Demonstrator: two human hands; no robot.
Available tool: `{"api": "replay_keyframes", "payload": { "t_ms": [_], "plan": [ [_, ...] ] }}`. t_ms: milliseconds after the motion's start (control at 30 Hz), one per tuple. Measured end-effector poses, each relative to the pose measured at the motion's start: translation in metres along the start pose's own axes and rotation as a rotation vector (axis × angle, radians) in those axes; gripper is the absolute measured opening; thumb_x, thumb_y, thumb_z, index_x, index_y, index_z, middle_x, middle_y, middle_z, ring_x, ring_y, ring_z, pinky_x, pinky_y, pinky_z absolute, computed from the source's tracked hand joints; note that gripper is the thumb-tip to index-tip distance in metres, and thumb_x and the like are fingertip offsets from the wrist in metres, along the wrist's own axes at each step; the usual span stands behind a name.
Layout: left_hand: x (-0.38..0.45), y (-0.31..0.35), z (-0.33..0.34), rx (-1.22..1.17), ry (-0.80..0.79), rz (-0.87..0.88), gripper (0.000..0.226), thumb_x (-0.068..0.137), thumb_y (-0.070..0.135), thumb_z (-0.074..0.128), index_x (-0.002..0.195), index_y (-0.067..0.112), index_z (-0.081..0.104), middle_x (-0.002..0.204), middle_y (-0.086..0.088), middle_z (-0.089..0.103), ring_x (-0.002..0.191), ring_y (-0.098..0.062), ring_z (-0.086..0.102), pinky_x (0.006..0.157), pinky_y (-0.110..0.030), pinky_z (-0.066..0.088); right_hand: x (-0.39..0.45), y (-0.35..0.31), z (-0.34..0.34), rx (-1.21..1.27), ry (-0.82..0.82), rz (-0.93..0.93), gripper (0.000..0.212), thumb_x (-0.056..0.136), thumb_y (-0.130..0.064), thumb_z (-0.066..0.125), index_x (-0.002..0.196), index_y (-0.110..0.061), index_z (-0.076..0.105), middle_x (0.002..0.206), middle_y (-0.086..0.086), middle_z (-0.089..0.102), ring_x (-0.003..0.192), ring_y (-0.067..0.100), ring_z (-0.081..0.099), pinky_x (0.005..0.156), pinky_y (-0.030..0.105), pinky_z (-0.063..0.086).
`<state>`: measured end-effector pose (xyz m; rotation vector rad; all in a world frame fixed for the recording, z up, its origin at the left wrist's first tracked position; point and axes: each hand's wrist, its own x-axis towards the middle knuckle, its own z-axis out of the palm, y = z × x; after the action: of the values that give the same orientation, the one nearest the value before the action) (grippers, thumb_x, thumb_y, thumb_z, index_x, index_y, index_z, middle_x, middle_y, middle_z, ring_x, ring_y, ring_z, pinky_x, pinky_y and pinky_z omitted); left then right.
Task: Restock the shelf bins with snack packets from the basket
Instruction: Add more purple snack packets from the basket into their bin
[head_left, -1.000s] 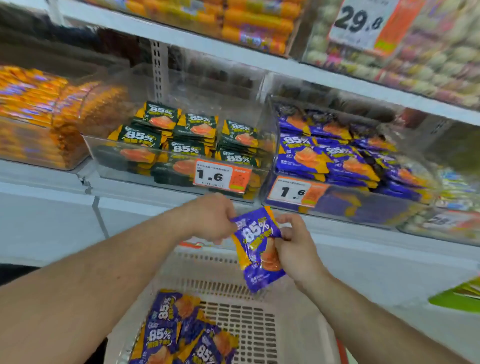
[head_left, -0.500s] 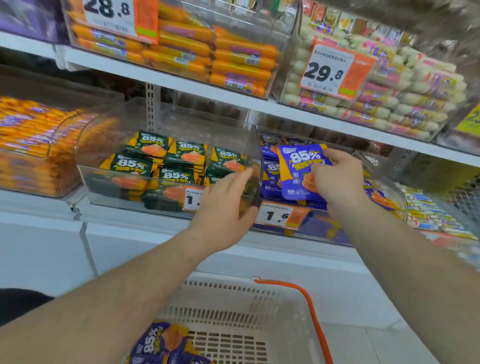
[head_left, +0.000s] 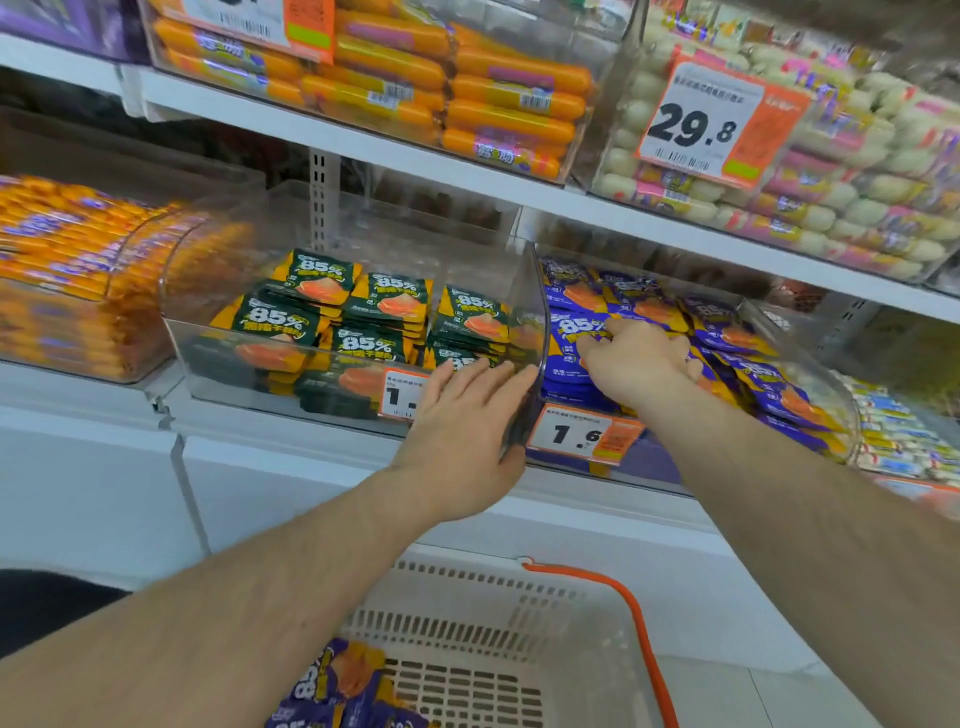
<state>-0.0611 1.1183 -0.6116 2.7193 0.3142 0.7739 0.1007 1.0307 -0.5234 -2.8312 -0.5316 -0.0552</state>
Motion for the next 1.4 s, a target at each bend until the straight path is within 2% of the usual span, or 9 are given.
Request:
{"api": "replay_keyframes", "payload": {
  "t_ms": [100,167,267,367,533,767,967,1267,1400],
  "plan": [
    [-0.004,0.002,-0.007,-0.091,0.181,0.051,0.056,0.081,0.024,0.053,0.135,0.010,0.052,0.141,-0.009,0.051,0.133,-0.028,0.044,0.114,-0.044,0.030,-0.008,0.005,-0.004,0.025,0.117,-0.034,0.047,0.096,-0.051,0.042,0.135,-0.030,0.056,0.145,0.011,0.045,0.137,0.037,0.028,0.109,0.049,0.023],
    [-0.009,0.000,-0.011,-0.112,0.307,0.119,0.041,0.076,0.021,0.049,0.114,0.009,0.061,0.113,-0.008,0.063,0.102,-0.027,0.060,0.086,-0.040,0.048,-0.017,0.011,0.000,0.140,0.478,-0.205,0.038,0.094,-0.041,0.048,0.123,-0.022,0.066,0.131,0.013,0.053,0.124,0.037,0.041,0.100,0.044,0.030],
    [-0.029,0.000,-0.012,-0.144,0.030,0.023,0.028,0.083,0.022,0.049,0.108,0.017,0.059,0.096,0.001,0.065,0.078,-0.023,0.059,0.068,-0.033,0.047,-0.060,0.013,0.032,0.423,0.836,-0.681,0.019,0.085,-0.022,0.056,0.088,-0.009,0.069,0.096,0.016,0.058,0.090,0.035,0.053,0.077,0.040,0.034],
    [-0.052,-0.012,0.006,0.037,-0.554,-0.074,0.029,0.090,0.024,0.051,0.119,0.027,0.049,0.109,-0.002,0.064,0.090,-0.023,0.060,0.071,-0.032,0.045,-0.107,0.014,0.111,0.554,0.553,-0.813,0.015,0.080,-0.018,0.056,0.074,-0.008,0.065,0.081,0.011,0.056,0.077,0.032,0.054,0.069,0.040,0.039],
    [-0.090,-0.044,0.026,0.384,-1.351,-0.164,0.051,0.092,0.044,0.056,0.138,0.023,0.047,0.133,-0.001,0.057,0.113,-0.024,0.058,0.087,-0.039,0.050,-0.142,0.025,0.245,0.583,-0.094,-0.486,0.024,0.083,-0.015,0.051,0.060,-0.018,0.044,0.065,-0.006,0.039,0.065,0.015,0.038,0.060,0.032,0.027],
    [-0.094,-0.056,0.050,0.155,-1.263,-0.252,0.035,0.096,0.032,0.050,0.129,0.020,0.055,0.117,-0.002,0.065,0.103,-0.023,0.062,0.084,-0.040,0.053,-0.189,0.058,0.352,0.093,-0.833,-0.250,0.013,0.093,-0.026,0.051,0.088,-0.015,0.054,0.086,0.007,0.061,0.072,0.022,0.055,0.063,0.037,0.048],
    [-0.091,-0.056,0.063,0.112,-1.329,-0.277,0.032,0.100,0.033,0.044,0.129,0.021,0.049,0.124,-0.003,0.058,0.101,-0.022,0.056,0.086,-0.037,0.048,-0.239,0.089,0.397,-0.418,-0.904,-0.212,0.124,0.061,-0.084,0.064,0.150,-0.012,0.015,0.142,0.012,0.036,0.127,0.033,0.043,0.099,0.047,0.042],
    [-0.086,-0.048,0.064,0.100,-1.363,-0.299,0.039,0.100,0.030,0.046,0.137,0.019,0.046,0.127,0.000,0.057,0.102,-0.018,0.054,0.084,-0.032,0.045,-0.245,0.106,0.406,-0.275,-0.826,-0.117,0.108,0.062,-0.078,0.069,0.141,-0.016,0.031,0.138,0.008,0.042,0.129,0.029,0.040,0.108,0.042,0.034],
    [-0.081,-0.047,0.055,0.069,-1.316,-0.335,0.043,0.097,0.028,0.052,0.139,0.019,0.045,0.117,0.003,0.059,0.097,-0.014,0.055,0.084,-0.031,0.043,-0.225,0.103,0.387,-0.069,-0.975,0.112,0.057,0.074,-0.039,0.078,0.121,-0.016,0.054,0.112,0.003,0.060,0.106,0.023,0.060,0.094,0.037,0.051]
  ]
}}
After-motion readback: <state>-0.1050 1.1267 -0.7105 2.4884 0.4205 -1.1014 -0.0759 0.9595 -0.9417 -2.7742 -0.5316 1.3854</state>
